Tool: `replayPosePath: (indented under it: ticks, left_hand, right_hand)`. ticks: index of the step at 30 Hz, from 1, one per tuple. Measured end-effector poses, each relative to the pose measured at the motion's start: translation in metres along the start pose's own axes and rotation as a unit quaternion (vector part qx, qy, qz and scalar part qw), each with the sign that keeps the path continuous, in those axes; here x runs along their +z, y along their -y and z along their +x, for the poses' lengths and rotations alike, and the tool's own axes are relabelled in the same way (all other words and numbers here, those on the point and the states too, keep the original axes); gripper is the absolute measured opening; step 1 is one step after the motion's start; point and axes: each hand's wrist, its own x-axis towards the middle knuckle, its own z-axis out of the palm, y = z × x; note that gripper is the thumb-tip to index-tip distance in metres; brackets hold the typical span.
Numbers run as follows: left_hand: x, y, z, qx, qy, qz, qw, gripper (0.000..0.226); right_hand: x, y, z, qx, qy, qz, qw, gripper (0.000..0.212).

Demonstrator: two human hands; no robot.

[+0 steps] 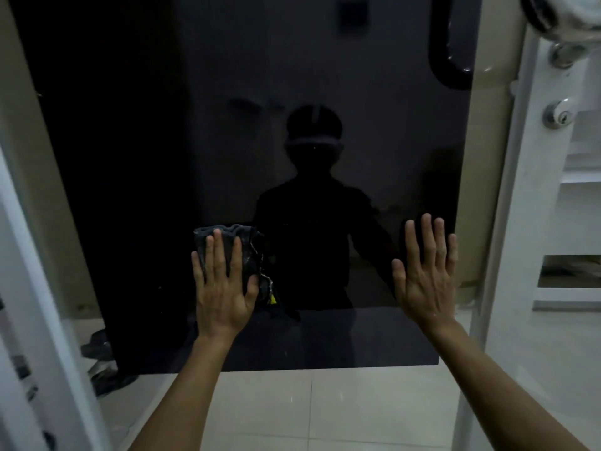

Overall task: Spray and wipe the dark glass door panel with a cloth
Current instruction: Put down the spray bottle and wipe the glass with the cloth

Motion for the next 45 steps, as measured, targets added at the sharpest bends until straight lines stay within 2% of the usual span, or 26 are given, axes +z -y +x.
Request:
replayPosePath:
  ticks: [7, 13, 18, 24, 30, 32, 37, 39, 42, 45]
  left_hand:
    - [-0.007, 0.034, -0.003, -0.007, 0.014, -0.006, 1.000, 0.068]
    - [-0.017, 0.012, 0.002, -0.058, -0.006, -0.049, 0.997, 0.065]
    - [-0.018, 0.003, 0.008, -0.049, 0.011, -0.040, 0.998, 0.068]
    - [-0.007, 0.008, 0.010, -0.024, -0.007, -0.011, 1.000, 0.070]
    - [-0.004, 0.007, 0.010, -0.024, -0.029, -0.029, 0.999, 0.069]
    - [-0.004, 0.007, 0.012, 0.004, -0.034, -0.025, 0.999, 0.070]
    - [-0.008, -0.009, 0.045, 0.181, -0.017, -0.007, 0.983, 0.069]
    - [-0.011, -0.017, 0.058, 0.202, -0.010, -0.008, 0.979, 0.067]
    - [-0.013, -0.024, 0.065, 0.172, -0.005, -0.010, 0.985, 0.071]
    - [-0.016, -0.030, 0.068, 0.078, -0.015, -0.014, 0.997, 0.072]
  right_hand:
    - [-0.004, 0.012, -0.001, 0.020, 0.001, -0.006, 1.000, 0.063]
    - [-0.006, 0.079, 0.021, -0.002, -0.008, 0.044, 0.999, 0.064]
    - [0.009, 0.126, 0.040, -0.021, 0.004, 0.050, 0.999, 0.065]
    - [0.018, 0.129, 0.040, -0.015, 0.004, 0.013, 1.000, 0.065]
    - [0.019, 0.129, 0.039, -0.014, 0.007, 0.008, 1.000, 0.066]
    - [0.019, 0.129, 0.040, -0.016, 0.008, 0.007, 1.000, 0.066]
    - [0.018, 0.129, 0.040, -0.017, 0.005, 0.006, 1.000, 0.067]
    - [0.018, 0.129, 0.039, -0.018, 0.004, 0.008, 1.000, 0.067]
    - [0.018, 0.129, 0.040, -0.018, 0.001, 0.010, 1.000, 0.068]
    - [0.018, 0.128, 0.040, -0.018, -0.001, 0.007, 1.000, 0.067]
